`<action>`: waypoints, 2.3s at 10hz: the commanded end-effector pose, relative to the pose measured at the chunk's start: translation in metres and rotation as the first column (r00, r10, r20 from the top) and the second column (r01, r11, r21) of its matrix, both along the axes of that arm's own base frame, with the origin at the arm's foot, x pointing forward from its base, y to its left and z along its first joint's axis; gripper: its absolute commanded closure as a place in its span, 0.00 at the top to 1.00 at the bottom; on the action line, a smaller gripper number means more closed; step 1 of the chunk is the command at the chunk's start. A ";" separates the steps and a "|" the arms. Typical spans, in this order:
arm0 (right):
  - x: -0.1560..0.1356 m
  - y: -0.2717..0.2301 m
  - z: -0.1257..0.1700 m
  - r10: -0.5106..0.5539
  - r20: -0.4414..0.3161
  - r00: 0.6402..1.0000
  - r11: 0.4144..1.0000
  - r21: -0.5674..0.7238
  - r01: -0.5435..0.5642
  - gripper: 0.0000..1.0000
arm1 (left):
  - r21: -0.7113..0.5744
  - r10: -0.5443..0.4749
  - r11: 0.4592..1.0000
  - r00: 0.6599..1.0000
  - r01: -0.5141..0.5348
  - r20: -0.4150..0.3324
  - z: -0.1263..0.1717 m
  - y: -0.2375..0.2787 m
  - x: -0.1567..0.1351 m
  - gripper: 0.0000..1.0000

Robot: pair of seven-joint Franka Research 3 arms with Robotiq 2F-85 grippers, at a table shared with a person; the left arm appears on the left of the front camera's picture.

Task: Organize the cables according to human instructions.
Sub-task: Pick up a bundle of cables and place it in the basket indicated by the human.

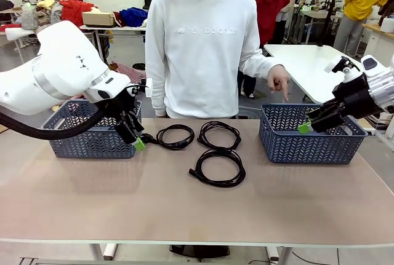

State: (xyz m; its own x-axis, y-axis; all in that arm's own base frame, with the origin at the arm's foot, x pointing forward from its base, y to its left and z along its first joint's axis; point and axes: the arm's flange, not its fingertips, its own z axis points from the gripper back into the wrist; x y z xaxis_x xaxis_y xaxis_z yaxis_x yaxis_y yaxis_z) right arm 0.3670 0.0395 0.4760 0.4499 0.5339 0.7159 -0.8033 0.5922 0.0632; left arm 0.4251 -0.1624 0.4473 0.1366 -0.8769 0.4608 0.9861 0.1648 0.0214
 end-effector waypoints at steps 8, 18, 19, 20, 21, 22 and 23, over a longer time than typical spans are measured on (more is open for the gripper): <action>0.000 0.000 0.000 0.000 0.000 1.000 1.000 0.000 0.000 1.00 | -0.003 -0.001 1.000 1.000 0.001 -0.001 0.002 0.000 0.001 1.00; 0.030 0.154 -0.008 0.122 -0.189 0.974 0.921 -0.344 -0.182 1.00 | -0.003 -0.001 1.000 1.000 0.001 -0.001 0.002 0.000 0.001 1.00; 0.032 0.169 -0.016 0.122 -0.193 0.974 0.911 -0.367 -0.187 1.00 | -0.003 -0.001 1.000 1.000 0.001 -0.001 0.002 0.000 0.001 1.00; 0.034 0.183 -0.025 0.129 -0.205 0.970 0.904 -0.377 -0.200 1.00 | -0.003 -0.001 1.000 1.000 0.001 -0.001 0.002 0.000 0.001 1.00; 0.035 0.196 -0.035 0.141 -0.218 0.966 0.897 -0.385 -0.218 1.00 | -0.003 -0.001 1.000 1.000 0.001 -0.001 0.002 0.000 0.001 1.00; 0.036 0.205 -0.043 0.147 -0.229 0.962 0.891 -0.391 -0.229 1.00 | -0.003 -0.001 1.000 1.000 0.001 -0.001 0.002 0.000 0.001 1.00; 0.038 0.212 -0.053 0.150 -0.243 0.959 0.885 -0.400 -0.239 1.00 | -0.003 -0.001 1.000 1.000 0.001 -0.001 0.002 0.000 0.001 1.00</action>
